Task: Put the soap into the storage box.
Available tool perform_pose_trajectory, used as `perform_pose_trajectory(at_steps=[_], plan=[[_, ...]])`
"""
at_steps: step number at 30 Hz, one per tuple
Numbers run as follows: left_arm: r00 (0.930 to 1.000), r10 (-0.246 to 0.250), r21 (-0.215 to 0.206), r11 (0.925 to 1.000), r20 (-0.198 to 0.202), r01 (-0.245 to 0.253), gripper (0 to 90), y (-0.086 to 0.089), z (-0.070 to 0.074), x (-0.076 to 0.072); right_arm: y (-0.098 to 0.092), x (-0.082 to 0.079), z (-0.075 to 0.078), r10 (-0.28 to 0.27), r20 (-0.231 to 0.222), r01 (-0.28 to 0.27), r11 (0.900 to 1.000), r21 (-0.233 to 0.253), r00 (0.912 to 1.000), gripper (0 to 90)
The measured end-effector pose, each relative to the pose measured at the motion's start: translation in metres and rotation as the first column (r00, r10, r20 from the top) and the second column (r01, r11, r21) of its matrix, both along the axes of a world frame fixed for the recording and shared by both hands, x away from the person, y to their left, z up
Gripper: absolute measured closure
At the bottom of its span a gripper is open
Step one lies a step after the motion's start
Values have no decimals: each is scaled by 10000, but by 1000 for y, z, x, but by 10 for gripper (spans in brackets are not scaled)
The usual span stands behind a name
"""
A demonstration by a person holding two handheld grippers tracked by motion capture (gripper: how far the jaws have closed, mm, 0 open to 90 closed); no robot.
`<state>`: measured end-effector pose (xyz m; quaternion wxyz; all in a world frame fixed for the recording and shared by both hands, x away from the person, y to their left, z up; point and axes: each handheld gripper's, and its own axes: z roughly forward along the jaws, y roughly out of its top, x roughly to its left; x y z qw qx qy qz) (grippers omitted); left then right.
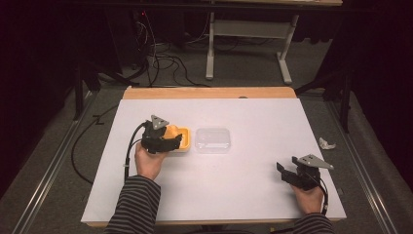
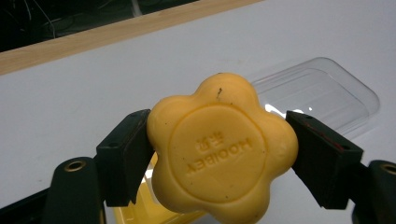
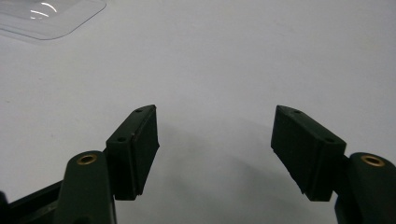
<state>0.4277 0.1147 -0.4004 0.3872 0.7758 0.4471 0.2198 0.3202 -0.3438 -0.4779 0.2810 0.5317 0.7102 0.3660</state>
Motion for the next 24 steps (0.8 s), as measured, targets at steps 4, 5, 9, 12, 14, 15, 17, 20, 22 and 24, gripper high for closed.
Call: perform_pose_trajectory(at_steps=[4,5,9,12,14,15,17,20,22,24], plan=[[9999,92,-105,9999,-53,-93,262,-2,-4,5,0,0,0,13,31,-13,10000,-69,10000,322],[9999,126,-66,9999,-113,-127,262,-2,-5,6,0,0,0,12,14,-12,10000,-64,10000,323],[9996,244,102,9997,-153,-242,261,-2,-10,10,0,0,0,20,44,-20,10000,-67,10000,323],[9994,300,159,9994,-156,-298,262,-1,-12,15,1,-1,0,3,57,-3,9999,-121,10000,322],[9993,318,200,9993,-206,-314,262,-1,-15,17,2,-1,0,39,74,-37,9997,-235,10000,322],[9993,304,279,9992,-234,-297,262,-2,-17,18,2,-1,0,26,84,-24,9997,-249,10000,323],[9990,287,394,9988,-341,-274,261,-3,-20,20,2,-1,0,25,89,-23,9997,-241,10000,322],[9985,325,440,9986,-430,-306,262,-3,-23,23,2,-1,0,17,87,-15,9997,-240,10000,322],[9981,331,444,9985,-512,-308,262,-3,-24,25,2,-1,0,18,88,-16,9997,-242,10000,321],[9976,341,464,9984,-610,-313,261,-3,-26,26,2,-1,0,20,84,-18,9997,-242,10000,321]])
